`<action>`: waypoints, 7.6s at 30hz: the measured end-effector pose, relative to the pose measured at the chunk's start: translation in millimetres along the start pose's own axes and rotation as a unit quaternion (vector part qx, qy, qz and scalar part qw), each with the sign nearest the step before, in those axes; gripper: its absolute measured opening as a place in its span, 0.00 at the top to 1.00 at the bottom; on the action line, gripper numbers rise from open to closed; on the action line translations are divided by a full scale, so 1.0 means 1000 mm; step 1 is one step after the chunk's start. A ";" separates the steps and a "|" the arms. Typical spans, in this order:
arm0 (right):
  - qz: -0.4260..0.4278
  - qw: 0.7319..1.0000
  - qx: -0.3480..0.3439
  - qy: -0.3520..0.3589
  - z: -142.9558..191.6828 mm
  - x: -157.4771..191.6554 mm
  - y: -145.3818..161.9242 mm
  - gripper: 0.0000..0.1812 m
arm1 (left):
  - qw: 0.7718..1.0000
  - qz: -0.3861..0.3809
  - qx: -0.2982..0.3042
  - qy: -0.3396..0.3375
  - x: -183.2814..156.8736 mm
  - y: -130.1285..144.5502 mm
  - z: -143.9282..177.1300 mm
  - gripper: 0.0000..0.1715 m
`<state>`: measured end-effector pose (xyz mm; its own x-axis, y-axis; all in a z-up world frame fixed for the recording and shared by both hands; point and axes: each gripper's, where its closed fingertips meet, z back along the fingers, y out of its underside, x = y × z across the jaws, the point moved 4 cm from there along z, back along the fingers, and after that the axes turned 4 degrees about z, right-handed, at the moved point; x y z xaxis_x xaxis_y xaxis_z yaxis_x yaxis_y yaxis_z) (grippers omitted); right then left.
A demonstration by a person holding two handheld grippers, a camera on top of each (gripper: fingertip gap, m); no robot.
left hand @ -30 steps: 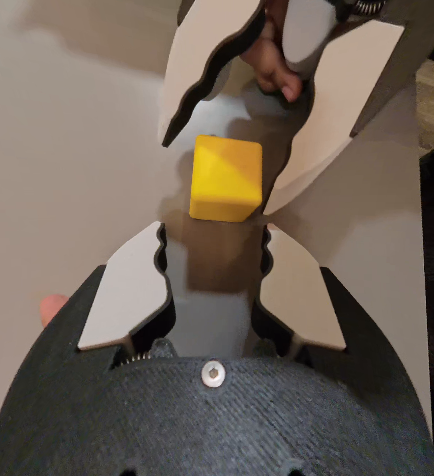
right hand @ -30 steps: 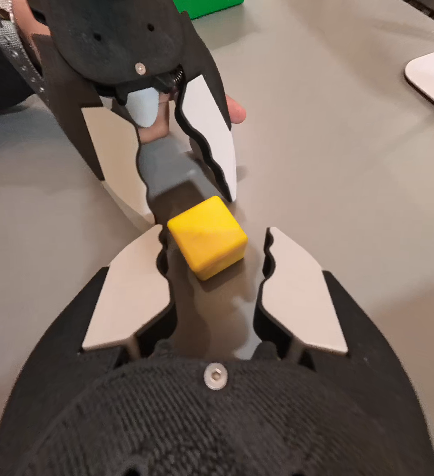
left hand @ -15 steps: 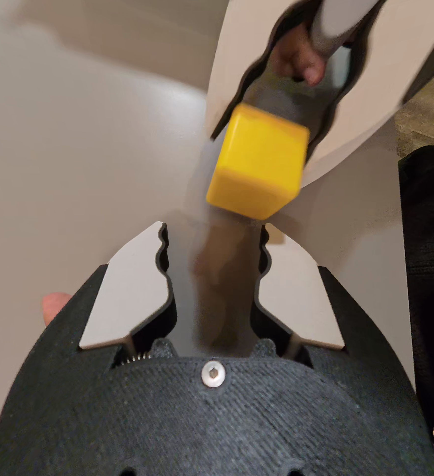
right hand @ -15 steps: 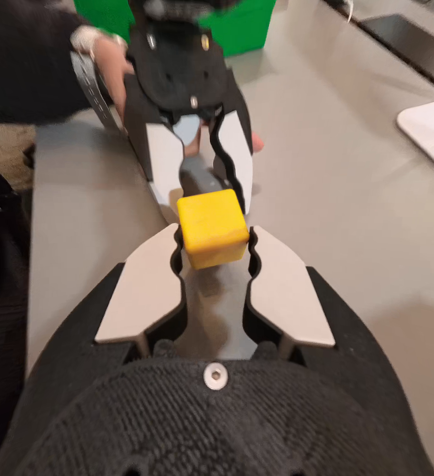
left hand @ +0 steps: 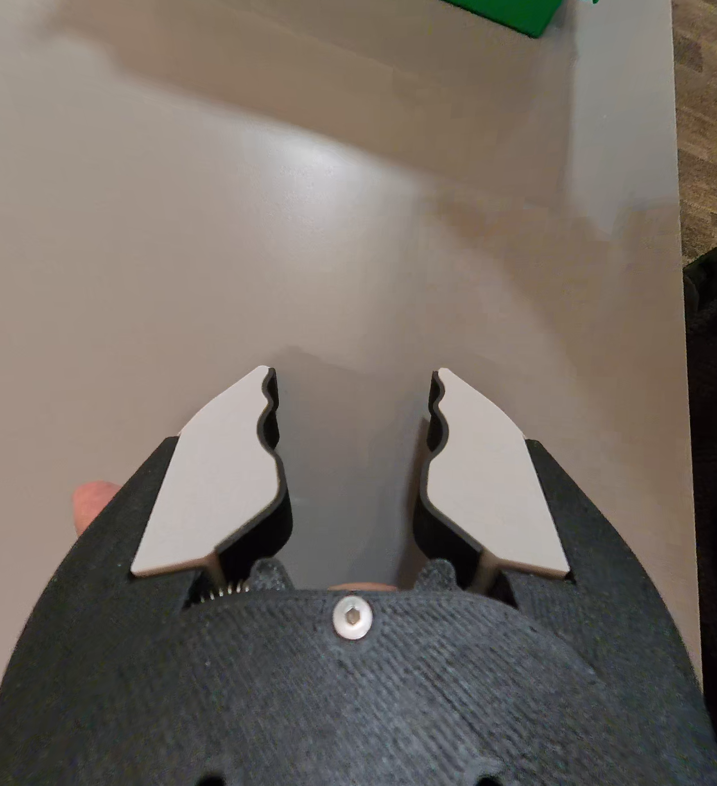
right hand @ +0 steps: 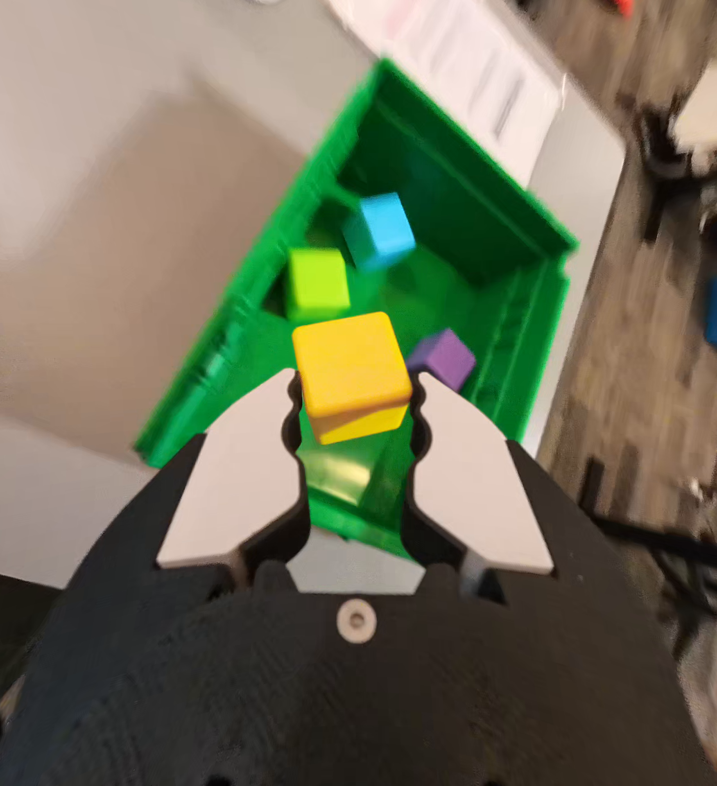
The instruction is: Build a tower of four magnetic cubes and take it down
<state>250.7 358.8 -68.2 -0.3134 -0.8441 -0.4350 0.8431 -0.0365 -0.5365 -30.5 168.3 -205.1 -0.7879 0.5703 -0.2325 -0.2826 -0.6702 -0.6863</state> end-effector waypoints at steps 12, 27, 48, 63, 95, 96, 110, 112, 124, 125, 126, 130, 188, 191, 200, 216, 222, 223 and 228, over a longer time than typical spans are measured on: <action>-0.006 0.962 0.273 -0.012 -0.062 -0.007 0.100 0.72 | 0.998 -0.001 -0.054 -0.019 -0.003 -0.018 0.005 0.62; 0.018 0.969 0.244 0.028 -0.054 -0.010 0.088 0.64 | 0.993 0.015 -0.109 -0.048 0.006 -0.031 0.022 0.63; -0.218 0.871 -0.422 -0.128 0.020 0.138 -0.091 0.89 | 0.941 0.038 -0.268 -0.202 -0.021 -0.051 0.088 0.82; -0.173 0.891 -0.394 -0.145 -0.004 0.178 -0.083 0.99 | 0.899 0.080 -0.306 -0.303 -0.049 -0.010 0.118 0.94; -0.335 0.830 -0.446 -0.032 0.052 0.066 -0.016 0.61 | 0.867 0.159 -0.300 -0.366 -0.022 0.023 0.131 0.75; -0.340 0.830 -0.442 0.012 0.056 0.047 0.002 0.61 | 0.866 0.161 -0.300 -0.366 -0.021 0.023 0.132 0.75; -0.421 0.867 -0.236 0.125 0.000 -0.052 0.155 0.42 | 0.872 0.169 -0.293 -0.353 -0.017 0.024 0.127 0.75; -0.410 0.873 -0.231 0.127 0.000 -0.053 0.152 0.42 | 0.873 0.166 -0.289 -0.356 -0.018 0.025 0.127 0.75; -0.350 0.919 -0.183 0.001 -0.013 -0.110 0.109 0.47 | 0.863 0.190 -0.307 -0.353 -0.041 0.047 0.137 0.76; -0.339 0.928 -0.147 -0.040 -0.022 -0.112 0.101 0.47 | 0.864 0.190 -0.306 -0.351 -0.042 0.046 0.134 0.77; -0.318 0.940 -0.103 -0.067 -0.033 -0.114 0.096 0.47 | 0.867 0.192 -0.305 -0.344 -0.043 0.045 0.131 0.77; -0.242 0.962 0.058 -0.116 -0.078 -0.118 0.096 0.52 | 0.890 0.191 -0.291 -0.295 -0.050 0.038 0.112 0.76; -0.212 0.909 0.135 -0.332 -0.169 0.215 -0.231 0.94 | 0.844 0.185 -0.035 -0.502 0.040 0.143 0.235 0.89; -0.223 0.905 0.119 -0.342 -0.166 0.214 -0.232 0.92 | 0.827 0.167 -0.016 -0.536 0.042 0.146 0.240 0.94; -0.213 0.901 0.045 -0.374 -0.125 0.192 -0.244 0.85 | 0.824 0.181 -0.053 -0.535 0.044 0.149 0.252 0.96; -0.241 0.896 0.007 -0.373 -0.114 0.236 -0.244 0.95 | 0.790 0.191 -0.125 -0.568 -0.002 0.132 0.330 0.96; -0.234 0.880 -0.004 -0.414 -0.109 0.292 -0.280 0.94 | 0.753 0.170 -0.129 -0.623 -0.032 0.127 0.379 0.96; -0.233 0.878 -0.005 -0.418 -0.109 0.300 -0.288 0.94 | 0.747 0.167 -0.132 -0.630 -0.036 0.127 0.384 0.96; -0.236 0.860 -0.009 -0.453 -0.108 0.349 -0.325 0.93 | 0.733 0.169 -0.160 -0.639 -0.056 0.126 0.410 0.96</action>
<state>-179.6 133.7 -123.8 -0.1430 -0.8083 0.5711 0.7067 -0.4874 -0.5128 -246.5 -142.7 4.3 -0.7097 -0.6515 0.2681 0.0293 -0.4075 -0.9127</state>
